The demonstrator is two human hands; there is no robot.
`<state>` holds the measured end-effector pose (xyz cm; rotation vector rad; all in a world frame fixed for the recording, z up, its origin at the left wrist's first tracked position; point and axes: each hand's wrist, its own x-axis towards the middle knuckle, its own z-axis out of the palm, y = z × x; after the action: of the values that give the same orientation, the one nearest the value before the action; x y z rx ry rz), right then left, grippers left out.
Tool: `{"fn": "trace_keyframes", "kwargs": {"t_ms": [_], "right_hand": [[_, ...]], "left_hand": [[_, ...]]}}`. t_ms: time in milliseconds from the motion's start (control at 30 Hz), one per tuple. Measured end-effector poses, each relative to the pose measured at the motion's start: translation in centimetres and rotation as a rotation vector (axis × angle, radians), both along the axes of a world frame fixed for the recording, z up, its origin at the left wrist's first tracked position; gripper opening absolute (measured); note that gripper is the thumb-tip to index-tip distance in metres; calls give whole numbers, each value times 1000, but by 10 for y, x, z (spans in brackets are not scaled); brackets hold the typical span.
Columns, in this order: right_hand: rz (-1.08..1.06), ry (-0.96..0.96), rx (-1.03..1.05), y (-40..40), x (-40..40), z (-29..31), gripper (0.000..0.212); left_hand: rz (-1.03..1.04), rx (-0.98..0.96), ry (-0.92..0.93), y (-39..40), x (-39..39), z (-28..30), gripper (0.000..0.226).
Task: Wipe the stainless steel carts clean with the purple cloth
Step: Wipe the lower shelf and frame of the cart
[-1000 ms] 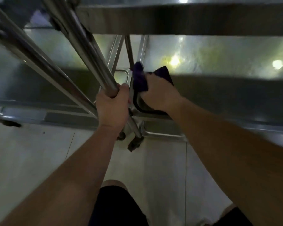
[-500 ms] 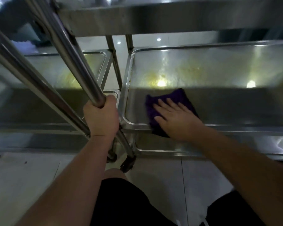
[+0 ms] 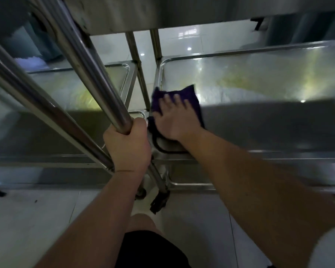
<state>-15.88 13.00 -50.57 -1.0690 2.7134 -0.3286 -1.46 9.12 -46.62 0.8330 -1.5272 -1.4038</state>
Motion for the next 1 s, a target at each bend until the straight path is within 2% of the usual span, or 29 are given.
{"fn": "trace_keyframes", "kwargs": {"t_ms": [133, 200, 300, 367, 467, 567, 700, 767, 867, 1000], "right_hand": [[363, -4, -20, 38, 16, -4, 70], [415, -5, 3, 80, 10, -7, 76], [220, 40, 64, 133, -20, -6, 86], [27, 77, 68, 148, -50, -3, 81], [-184, 58, 71, 120, -77, -4, 73], [-239, 24, 32, 55, -82, -5, 72], [-87, 6, 9, -17, -60, 1, 68], [2, -6, -2, -29, -39, -2, 68], [96, -7, -64, -1, -6, -7, 69], [366, -59, -77, 71, 42, -6, 64]], "left_hand": [[-17, -17, -12, 2, 0, 1, 24], [-29, -35, -18, 3, 2, 2, 25], [-48, -33, -15, 5, 4, 4, 34], [-51, -30, -7, 7, 5, 5, 34], [-26, -36, 3, 7, 2, 5, 34], [-22, -44, 11, 7, 3, 5, 37], [-38, -45, 43, 5, 2, 5, 46], [-56, -24, 77, 4, 1, 5, 35], [-80, -22, 75, 1, 0, 2, 32], [-57, -28, 47, -1, 0, 0, 30]]}}
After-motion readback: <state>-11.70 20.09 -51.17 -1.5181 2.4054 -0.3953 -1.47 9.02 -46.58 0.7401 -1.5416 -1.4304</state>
